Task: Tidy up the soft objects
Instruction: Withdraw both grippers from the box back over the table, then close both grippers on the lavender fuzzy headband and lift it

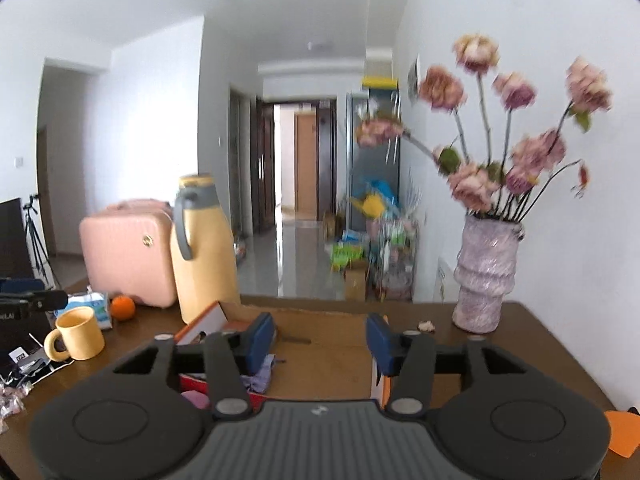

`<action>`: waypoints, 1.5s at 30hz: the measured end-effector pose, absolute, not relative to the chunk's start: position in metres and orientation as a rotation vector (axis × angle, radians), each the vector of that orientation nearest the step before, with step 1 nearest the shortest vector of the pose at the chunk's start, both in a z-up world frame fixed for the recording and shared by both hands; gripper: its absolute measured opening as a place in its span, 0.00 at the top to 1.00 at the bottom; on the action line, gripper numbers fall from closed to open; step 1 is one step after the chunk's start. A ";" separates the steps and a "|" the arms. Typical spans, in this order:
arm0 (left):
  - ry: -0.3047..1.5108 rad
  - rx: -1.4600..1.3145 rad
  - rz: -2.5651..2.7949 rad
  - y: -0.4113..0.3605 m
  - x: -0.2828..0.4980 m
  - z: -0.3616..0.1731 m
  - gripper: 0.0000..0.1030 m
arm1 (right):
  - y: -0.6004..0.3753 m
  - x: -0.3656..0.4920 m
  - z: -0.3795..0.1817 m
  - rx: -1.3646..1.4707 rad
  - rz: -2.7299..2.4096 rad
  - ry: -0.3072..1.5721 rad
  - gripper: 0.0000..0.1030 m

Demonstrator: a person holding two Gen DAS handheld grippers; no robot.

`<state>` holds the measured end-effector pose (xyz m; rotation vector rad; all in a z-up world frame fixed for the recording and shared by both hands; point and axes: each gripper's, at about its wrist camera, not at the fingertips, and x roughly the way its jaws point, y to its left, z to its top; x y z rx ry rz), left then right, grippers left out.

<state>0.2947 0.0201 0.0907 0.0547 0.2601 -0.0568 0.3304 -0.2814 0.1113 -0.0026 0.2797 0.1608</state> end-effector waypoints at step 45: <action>0.789 -0.369 -0.391 -0.056 0.304 -0.060 0.85 | -0.237 0.346 -0.046 0.042 0.323 0.572 0.87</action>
